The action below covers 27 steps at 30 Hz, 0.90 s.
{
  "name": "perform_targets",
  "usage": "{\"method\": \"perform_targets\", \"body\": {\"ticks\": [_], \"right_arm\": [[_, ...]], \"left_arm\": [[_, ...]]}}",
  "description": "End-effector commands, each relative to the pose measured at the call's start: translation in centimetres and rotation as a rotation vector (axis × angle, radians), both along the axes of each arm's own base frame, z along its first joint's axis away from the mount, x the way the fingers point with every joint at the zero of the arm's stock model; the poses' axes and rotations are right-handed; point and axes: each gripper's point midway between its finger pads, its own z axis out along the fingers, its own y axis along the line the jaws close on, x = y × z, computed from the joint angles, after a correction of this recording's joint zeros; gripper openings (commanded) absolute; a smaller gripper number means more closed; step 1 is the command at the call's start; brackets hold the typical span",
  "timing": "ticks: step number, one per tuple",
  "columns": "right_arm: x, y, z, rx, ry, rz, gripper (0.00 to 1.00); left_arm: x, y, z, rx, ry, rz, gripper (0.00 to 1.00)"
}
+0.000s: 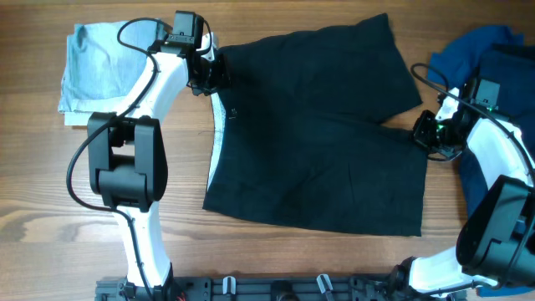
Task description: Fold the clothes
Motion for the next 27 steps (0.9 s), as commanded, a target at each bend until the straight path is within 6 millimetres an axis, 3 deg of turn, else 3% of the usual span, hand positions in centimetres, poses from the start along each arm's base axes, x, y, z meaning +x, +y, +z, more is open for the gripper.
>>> {"method": "perform_targets", "body": {"ticks": [1,6,11,14,16,18,23,27], "right_arm": [[-0.2,-1.6,-2.1,-0.066,0.047,-0.052,0.04],[-0.3,-1.7,-4.4,-0.06,0.089,-0.049,0.04],[0.5,-3.3,-6.8,-0.132,0.098,-0.063,0.04],[1.3,-3.8,-7.9,-0.16,0.08,-0.046,0.04],[1.7,-4.0,-8.2,-0.167,0.065,-0.049,0.04],[2.5,-4.1,-7.9,-0.171,0.033,-0.048,0.04],[4.3,-3.4,-6.3,-0.13,-0.047,-0.021,0.04],[5.5,-1.8,-3.8,-0.044,-0.11,0.033,0.04]], "left_arm": [[0.0,0.3,-0.3,0.018,-0.002,-0.008,0.36],[0.1,0.6,-0.4,0.036,-0.002,-0.001,0.37],[0.1,0.7,-0.4,0.036,-0.003,0.001,0.35],[0.3,1.1,-0.4,0.036,-0.003,0.01,0.31],[0.4,1.5,-0.4,0.035,-0.002,0.018,0.22],[0.4,2.0,-0.4,0.035,0.0,0.029,0.15],[0.7,3.7,1.3,0.031,-0.021,0.066,0.14],[-0.3,4.3,3.7,-0.016,-0.012,0.074,0.14]]}}
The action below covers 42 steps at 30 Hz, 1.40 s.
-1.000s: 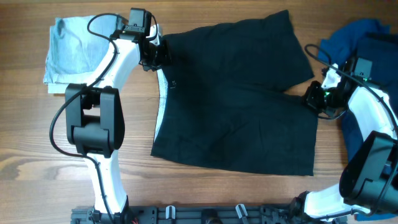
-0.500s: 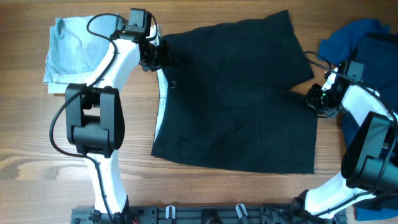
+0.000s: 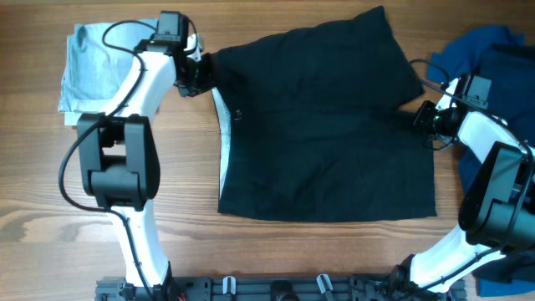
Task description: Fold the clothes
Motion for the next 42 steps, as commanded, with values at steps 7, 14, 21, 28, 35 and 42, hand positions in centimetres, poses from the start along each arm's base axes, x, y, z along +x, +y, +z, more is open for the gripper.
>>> {"method": "perform_targets", "body": {"ticks": [7,14,21,28,35,42], "right_arm": [[-0.9,1.8,6.0,0.06,-0.046,0.049,0.04],[-4.2,2.8,9.6,0.085,-0.009,-0.005,0.14],[-8.8,2.7,10.8,0.077,0.116,-0.153,0.27],[-12.7,3.6,10.5,0.117,0.264,-0.254,0.27],[-17.4,3.5,9.4,0.102,0.46,-0.485,0.64],[-24.1,3.0,7.7,-0.002,0.667,-0.936,0.62]], "left_arm": [[-3.8,1.7,4.7,-0.051,0.082,0.024,0.26],[-7.9,2.2,5.1,-0.033,0.218,-0.011,0.1],[-9.8,1.5,9.9,-0.034,0.164,-0.025,0.07],[-14.8,-0.1,12.7,0.124,0.148,-0.038,0.08],[-19.5,-1.0,11.9,0.203,0.187,-0.081,0.18],[-19.9,-0.9,8.6,0.209,0.21,-0.085,0.2]]}}
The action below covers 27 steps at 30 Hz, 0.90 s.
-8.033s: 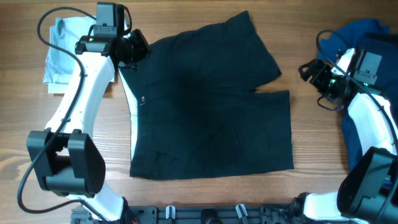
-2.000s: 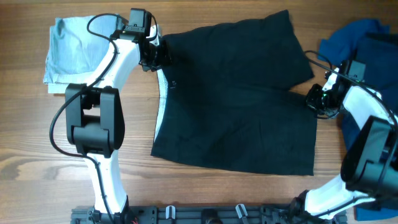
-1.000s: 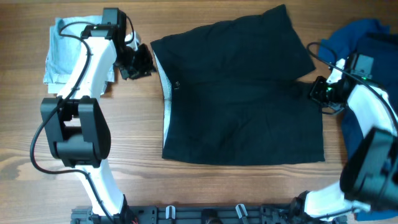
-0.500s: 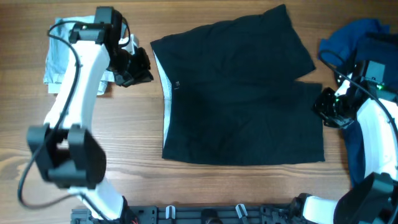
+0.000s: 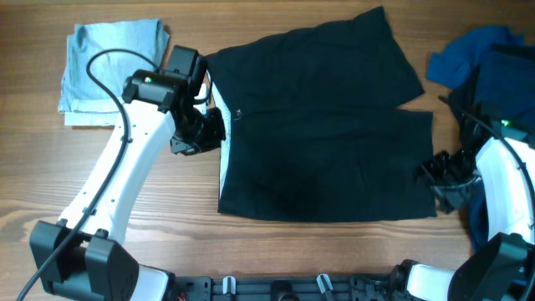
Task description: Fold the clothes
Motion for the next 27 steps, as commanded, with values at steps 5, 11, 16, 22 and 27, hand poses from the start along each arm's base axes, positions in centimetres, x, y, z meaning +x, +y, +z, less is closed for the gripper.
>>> {"method": "perform_targets", "body": {"ticks": [5,11,16,22,27], "right_arm": [[-6.0,-1.7,-0.5,-0.252,0.229,-0.356,0.63],[-5.9,-2.6,-2.3,-0.313,0.198,-0.391,0.73],[-5.0,-3.2,-4.1,-0.319,0.132,-0.346,0.75],[-2.7,-3.0,-6.9,-0.261,-0.001,-0.251,0.76],[-2.0,-2.3,-8.0,-0.214,-0.048,-0.218,0.77]], "left_arm": [[0.6,0.1,-1.7,0.013,-0.033,0.015,0.21],[1.4,-0.1,-1.6,0.002,-0.068,0.016,0.22],[1.5,-0.1,-1.6,0.002,-0.068,0.017,0.23],[1.8,-0.2,-1.5,-0.002,-0.082,0.016,0.23],[2.2,-0.4,-1.5,-0.007,-0.098,0.017,0.24]]}}
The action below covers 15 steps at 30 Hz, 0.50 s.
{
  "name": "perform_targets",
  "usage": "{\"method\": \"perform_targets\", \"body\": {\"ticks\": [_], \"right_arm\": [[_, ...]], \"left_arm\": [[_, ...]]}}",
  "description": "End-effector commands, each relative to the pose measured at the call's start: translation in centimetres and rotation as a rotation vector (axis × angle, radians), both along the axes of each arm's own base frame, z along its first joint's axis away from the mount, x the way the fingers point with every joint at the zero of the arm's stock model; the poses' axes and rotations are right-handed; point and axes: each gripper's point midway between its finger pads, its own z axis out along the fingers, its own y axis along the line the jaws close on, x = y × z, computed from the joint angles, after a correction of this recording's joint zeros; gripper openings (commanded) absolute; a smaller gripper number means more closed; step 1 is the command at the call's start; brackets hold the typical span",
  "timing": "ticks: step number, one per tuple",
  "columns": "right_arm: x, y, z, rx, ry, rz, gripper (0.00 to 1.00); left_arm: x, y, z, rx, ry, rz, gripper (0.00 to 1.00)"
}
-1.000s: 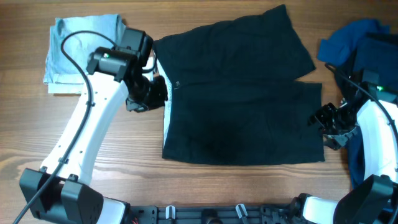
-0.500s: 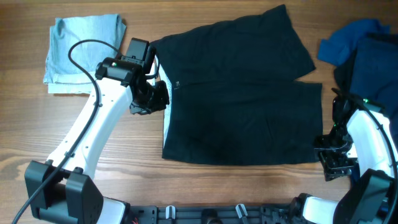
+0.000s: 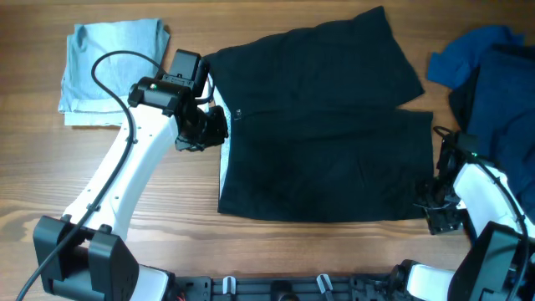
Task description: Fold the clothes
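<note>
A pair of black shorts (image 3: pixel 322 125) lies spread flat across the middle of the table, waistband to the left and legs to the right. My left gripper (image 3: pixel 209 130) sits at the waistband's left edge, about halfway down it. My right gripper (image 3: pixel 436 213) hangs low by the shorts' bottom right hem corner. The dark fingers of both blend into the cloth, so their state is unclear.
A folded light blue cloth (image 3: pixel 109 71) lies at the back left. A heap of dark blue clothes (image 3: pixel 489 71) fills the right edge, close behind the right arm. Bare wood runs along the front, ahead of the shorts.
My right gripper has moved toward the front, from beside the right hem to its bottom corner. The left gripper has shifted slightly right onto the waistband edge. The shorts lie as before.
At first both grippers were at the shorts, left at the top waistband corner, right at the leg split, with the cloth skewed. Then the shorts lay squarer. Later both grippers had left those spots, and now they sit at mid-waistband and bottom right corner.
</note>
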Motion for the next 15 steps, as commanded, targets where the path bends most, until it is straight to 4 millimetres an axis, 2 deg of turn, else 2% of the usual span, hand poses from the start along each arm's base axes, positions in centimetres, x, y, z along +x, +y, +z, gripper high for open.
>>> {"method": "perform_targets", "body": {"ticks": [1,4,5,6,9,10,13,15], "right_arm": [[-0.02,0.77,-0.48,0.047,-0.018,0.034,0.77],[0.14,0.7,-0.6,0.044,-0.027,0.035,0.69],[0.21,0.68,-0.6,0.042,-0.029,0.036,0.62],[0.32,0.64,-0.61,0.041,-0.034,0.036,0.53],[0.54,0.64,-0.64,0.042,-0.043,0.038,0.13],[0.54,0.64,-0.64,0.042,-0.043,0.038,0.08],[0.51,0.66,-0.67,0.043,-0.041,0.038,0.11],[0.47,0.67,-0.7,0.044,-0.039,0.038,0.17]], "left_arm": [[0.13,-0.01,0.11,0.003,-0.014,0.012,0.24],[0.23,-0.04,0.13,0.001,-0.018,0.012,0.24],[0.23,-0.05,0.13,0.001,-0.018,0.012,0.24],[0.22,-0.04,0.13,0.001,-0.017,0.012,0.24],[0.21,-0.03,0.13,0.002,-0.017,0.011,0.24],[0.2,0.0,0.12,0.003,-0.016,0.011,0.24],[0.29,0.05,0.13,0.002,-0.019,0.013,0.24],[0.33,0.02,0.15,0.002,-0.021,0.013,0.24]]}}
